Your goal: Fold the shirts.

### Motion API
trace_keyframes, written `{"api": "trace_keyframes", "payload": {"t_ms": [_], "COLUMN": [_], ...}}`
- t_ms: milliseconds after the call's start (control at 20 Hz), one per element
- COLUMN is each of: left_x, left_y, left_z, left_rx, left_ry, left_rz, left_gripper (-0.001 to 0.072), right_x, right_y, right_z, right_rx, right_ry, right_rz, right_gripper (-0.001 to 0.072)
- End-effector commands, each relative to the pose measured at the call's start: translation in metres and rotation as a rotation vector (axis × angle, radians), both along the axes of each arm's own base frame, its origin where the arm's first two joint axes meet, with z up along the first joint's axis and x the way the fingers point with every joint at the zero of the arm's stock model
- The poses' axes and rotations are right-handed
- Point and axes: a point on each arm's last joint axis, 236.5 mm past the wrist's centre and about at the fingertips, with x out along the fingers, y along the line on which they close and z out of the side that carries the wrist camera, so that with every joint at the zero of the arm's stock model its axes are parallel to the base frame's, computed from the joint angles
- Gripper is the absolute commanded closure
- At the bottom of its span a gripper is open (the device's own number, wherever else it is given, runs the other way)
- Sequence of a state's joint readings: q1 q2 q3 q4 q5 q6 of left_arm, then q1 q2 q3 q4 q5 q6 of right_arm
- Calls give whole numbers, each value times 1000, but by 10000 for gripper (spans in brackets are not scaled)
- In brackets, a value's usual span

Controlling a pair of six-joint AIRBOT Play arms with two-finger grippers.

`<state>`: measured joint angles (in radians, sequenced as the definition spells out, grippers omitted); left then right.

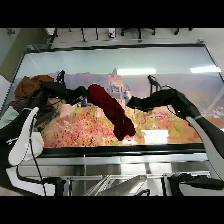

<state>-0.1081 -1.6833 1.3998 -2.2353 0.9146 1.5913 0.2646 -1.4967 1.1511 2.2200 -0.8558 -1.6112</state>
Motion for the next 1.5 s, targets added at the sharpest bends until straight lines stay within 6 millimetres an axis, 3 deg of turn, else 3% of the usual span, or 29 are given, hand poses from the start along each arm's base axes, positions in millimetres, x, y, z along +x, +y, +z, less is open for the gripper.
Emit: {"api": "trace_keyframes", "payload": {"t_ms": [0,100,250,300,350,400,450,500,650,700,800,900,1000,1100,1200,1300,1400,1450], "left_x": [44,58,63,63,63,63,64,66,73,75,80,71,38,-14,-83,-161,-228,-251], "left_y": [-18,-27,-40,-42,-45,-47,-48,-49,-54,-55,-52,-43,-35,-26,-8,5,13,17], "left_z": [-11,-20,-45,-51,-55,-55,-53,-47,-6,16,87,170,265,365,456,521,559,570], "left_rx": [-30,-30,-37,-39,-41,-45,-45,-48,-57,-60,-67,-62,-49,-44,-1,22,19,18], "left_ry": [-45,-49,3,20,33,41,40,29,-33,-71,-206,-368,-550,-750,-966,-1140,-1257,-1296], "left_rz": [-4,-24,-76,-90,-107,-123,-134,-138,-175,-186,-176,-179,-200,-198,-166,-149,-132,-124], "left_gripper": [10,10,11,68,310,592,691,691,693,693,694,694,693,693,693,694,694,694], "right_x": [21,31,37,39,40,40,40,42,50,51,52,48,33,-10,-71,-127,-174,-192], "right_y": [47,67,85,86,86,86,86,87,91,92,90,78,60,40,16,-8,-24,-29], "right_z": [-39,-42,-50,-54,-57,-58,-57,-55,-31,-12,52,142,248,347,426,478,507,513], "right_rx": [24,37,39,38,37,36,32,30,43,51,73,94,116,117,108,89,82,79], "right_ry": [79,76,77,82,86,86,70,55,6,-26,-120,-288,-512,-749,-945,-1099,-1200,-1221], "right_rz": [83,115,149,152,153,155,174,190,212,239,292,326,313,325,310,289,280,288], "right_gripper": [41,42,41,45,116,314,537,669,688,689,689,689,690,690,689,689,689,689]}}
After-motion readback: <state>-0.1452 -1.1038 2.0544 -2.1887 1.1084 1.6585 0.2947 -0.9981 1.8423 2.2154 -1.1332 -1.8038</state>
